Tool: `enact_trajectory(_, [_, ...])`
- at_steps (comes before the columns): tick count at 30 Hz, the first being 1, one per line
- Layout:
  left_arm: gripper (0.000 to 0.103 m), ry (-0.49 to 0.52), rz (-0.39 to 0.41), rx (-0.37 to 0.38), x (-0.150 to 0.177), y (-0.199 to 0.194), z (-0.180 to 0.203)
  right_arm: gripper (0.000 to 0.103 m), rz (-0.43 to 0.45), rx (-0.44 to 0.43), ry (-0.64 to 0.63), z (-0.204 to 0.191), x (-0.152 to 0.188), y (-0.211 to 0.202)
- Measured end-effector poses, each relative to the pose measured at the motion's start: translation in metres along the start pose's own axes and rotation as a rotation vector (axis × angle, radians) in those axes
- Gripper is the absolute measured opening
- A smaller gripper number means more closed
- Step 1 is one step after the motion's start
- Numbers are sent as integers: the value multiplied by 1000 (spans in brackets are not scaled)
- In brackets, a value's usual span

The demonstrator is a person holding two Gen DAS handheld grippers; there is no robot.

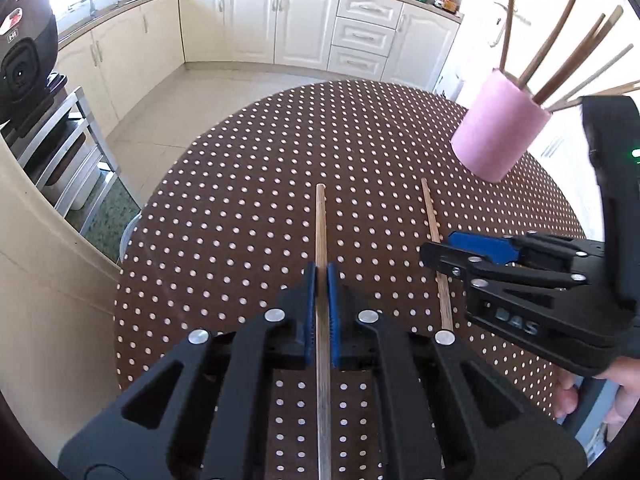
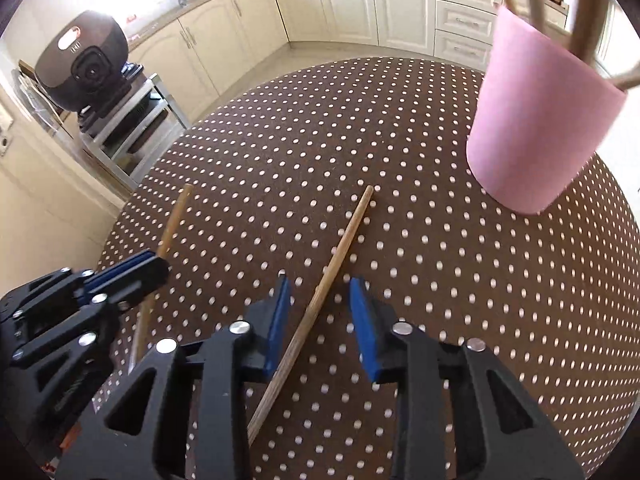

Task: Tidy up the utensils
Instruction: 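Close the left tool on a chopstick while the right tool grasps the other, then lift both chopsticks upright and carry them above the pink cup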

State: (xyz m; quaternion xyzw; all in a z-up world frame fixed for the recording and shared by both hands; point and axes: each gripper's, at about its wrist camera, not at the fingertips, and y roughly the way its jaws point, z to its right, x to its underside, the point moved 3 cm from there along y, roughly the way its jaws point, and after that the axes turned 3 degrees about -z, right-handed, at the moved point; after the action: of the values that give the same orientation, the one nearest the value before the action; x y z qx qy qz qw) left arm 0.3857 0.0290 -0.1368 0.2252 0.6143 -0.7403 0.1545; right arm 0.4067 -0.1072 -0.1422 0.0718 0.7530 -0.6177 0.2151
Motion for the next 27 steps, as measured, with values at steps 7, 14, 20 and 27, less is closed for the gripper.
enact_trajectory(7, [6, -6, 17, 14, -1, -5, 1, 7, -20, -39, 19, 7, -5, 3])
enact_trajectory(14, [6, 6, 56, 26, 1, -28, 12, 5, 33, -78, -33, 1, 13, -23])
enact_trajectory(20, [6, 30, 111, 28, 1, -60, 32, 5, 125, -120, -73, -2, 28, -69])
enact_trajectory(27, [6, 67, 187, 28, 9, -104, 56, 4, 247, -160, -67, 8, 44, -128])
